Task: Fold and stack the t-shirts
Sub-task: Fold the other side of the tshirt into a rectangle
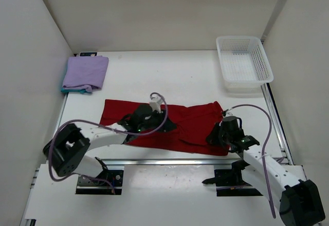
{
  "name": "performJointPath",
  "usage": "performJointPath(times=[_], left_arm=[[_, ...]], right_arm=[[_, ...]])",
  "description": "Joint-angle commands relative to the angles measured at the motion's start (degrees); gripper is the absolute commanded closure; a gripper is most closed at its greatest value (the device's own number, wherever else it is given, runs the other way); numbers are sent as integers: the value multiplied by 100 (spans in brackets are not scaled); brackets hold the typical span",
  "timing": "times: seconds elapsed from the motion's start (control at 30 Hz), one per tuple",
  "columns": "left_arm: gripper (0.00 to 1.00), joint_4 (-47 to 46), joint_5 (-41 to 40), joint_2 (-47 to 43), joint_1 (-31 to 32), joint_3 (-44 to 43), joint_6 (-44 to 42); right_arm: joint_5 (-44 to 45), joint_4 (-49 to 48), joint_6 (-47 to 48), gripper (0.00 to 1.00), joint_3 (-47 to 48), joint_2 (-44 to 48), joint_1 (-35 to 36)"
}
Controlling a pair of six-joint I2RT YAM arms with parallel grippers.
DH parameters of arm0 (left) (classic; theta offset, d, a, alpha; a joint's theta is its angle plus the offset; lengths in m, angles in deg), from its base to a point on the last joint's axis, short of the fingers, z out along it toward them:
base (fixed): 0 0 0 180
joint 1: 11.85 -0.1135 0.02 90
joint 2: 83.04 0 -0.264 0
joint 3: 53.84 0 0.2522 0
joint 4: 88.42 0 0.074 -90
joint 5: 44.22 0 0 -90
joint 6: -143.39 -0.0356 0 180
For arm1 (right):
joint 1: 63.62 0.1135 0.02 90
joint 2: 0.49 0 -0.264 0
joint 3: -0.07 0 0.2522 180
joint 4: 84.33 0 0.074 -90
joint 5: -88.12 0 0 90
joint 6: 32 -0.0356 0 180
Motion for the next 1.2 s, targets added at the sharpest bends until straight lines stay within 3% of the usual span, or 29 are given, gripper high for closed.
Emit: performJointPath(times=[0.0, 0.13, 0.27, 0.37, 0.5, 0.6, 0.73, 0.9, 0.97, 1.07, 1.17], left_arm=[[63, 39, -52, 618, 520, -843, -271], [63, 223, -18, 1725, 820, -1522, -385], [65, 58, 219, 2430, 812, -1550, -289], [66, -145, 264, 2519, 794, -1277, -157], [66, -452, 211, 2221, 847, -935, -69], [65, -690, 307, 2063, 830, -741, 133], [67, -927, 351, 1887, 821, -565, 282], [65, -1139, 334, 1659, 733, -389, 371], [62, -1147, 352, 1518, 698, -354, 440], [58, -1068, 352, 1176, 663, -432, 406], [56, -665, 202, 737, 645, -512, 187]], right_arm=[[3, 85, -5, 100, 313, 396, -292], [-539, -343, 399, 94, 956, 108, -1327], [-814, -1257, 531, 84, 1333, -990, -1988], [-779, -1785, 663, 74, 1648, -1973, -2147], [-1025, -2261, 681, 69, 1887, -2819, -2271], [-912, -2279, 751, 72, 2081, -3416, -2253], [-429, -2234, 672, 100, 1985, -3646, -2384], [-383, -2200, 655, 100, 1861, -3489, -2657], [-148, -2147, 611, 94, 1861, -3235, -2552], [161, -1963, 585, 64, 1940, -2602, -2341], [153, -1639, 672, 62, 1967, -2232, -2182]])
